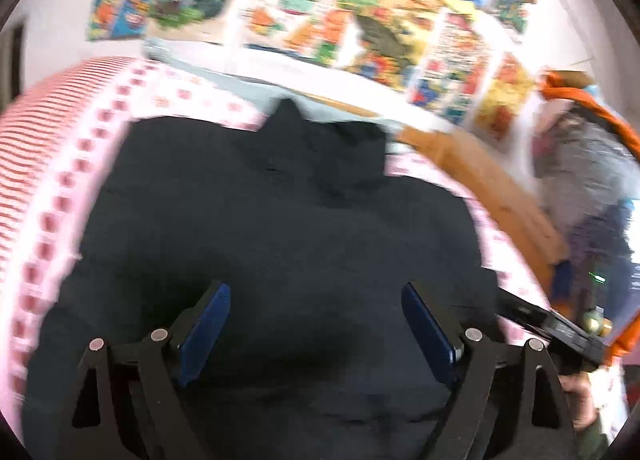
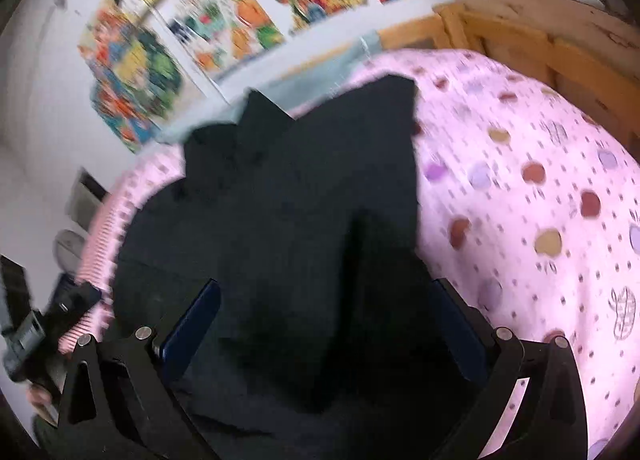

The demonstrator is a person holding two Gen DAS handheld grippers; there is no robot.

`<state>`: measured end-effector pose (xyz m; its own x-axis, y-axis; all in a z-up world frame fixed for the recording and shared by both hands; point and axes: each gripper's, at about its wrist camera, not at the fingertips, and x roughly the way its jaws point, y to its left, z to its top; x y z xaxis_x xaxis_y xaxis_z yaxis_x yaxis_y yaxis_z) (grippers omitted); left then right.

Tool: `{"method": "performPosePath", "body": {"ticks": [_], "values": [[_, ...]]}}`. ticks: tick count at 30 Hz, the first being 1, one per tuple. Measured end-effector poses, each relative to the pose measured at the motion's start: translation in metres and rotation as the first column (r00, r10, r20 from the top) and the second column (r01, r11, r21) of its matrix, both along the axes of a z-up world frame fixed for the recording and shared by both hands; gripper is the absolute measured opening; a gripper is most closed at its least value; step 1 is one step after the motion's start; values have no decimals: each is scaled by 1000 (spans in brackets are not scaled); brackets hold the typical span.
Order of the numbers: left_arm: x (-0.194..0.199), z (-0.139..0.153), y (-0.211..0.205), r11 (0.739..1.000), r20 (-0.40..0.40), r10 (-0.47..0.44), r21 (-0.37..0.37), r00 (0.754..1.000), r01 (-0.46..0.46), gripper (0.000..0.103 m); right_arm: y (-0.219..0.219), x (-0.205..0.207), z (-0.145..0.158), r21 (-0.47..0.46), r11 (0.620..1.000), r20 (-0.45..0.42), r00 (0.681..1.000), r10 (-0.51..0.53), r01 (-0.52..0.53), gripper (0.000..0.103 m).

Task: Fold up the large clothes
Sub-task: 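Grasp the jacket hem with both tools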

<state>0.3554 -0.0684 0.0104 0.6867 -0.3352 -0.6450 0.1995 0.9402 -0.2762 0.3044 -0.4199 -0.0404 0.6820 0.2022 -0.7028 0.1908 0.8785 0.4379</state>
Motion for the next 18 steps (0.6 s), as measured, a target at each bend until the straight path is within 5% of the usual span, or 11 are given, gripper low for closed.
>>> {"method": "performPosePath", "body": {"ticks": [4,5,6,8,11,15,18], "values": [[17,-10,37,986,-11,112,126,994,-110,88,0,0,-5,-6,1000,-39,999,-24,24,101],[21,-13,45,983,-29,132,131,991,-128,88,2,0,-2,-26,999,-43,999,-23,21,94],[25,-16,52,982,-45,148,126,988,-141,88,7,0,3,-66,998,-43,999,-25,22,86],[31,-22,63,981,-73,168,109,983,-160,88,10,5,13,-80,997,-37,999,-3,0,40],[38,-29,68,980,-86,167,120,982,-156,88,13,13,31,-146,989,-22,999,-28,25,21],[49,-41,60,972,-103,156,191,982,-135,88,15,29,37,-263,964,-15,999,-46,41,21],[55,-53,57,967,-136,163,219,977,-131,93,10,42,20,-266,964,-63,997,-42,23,21]]}}
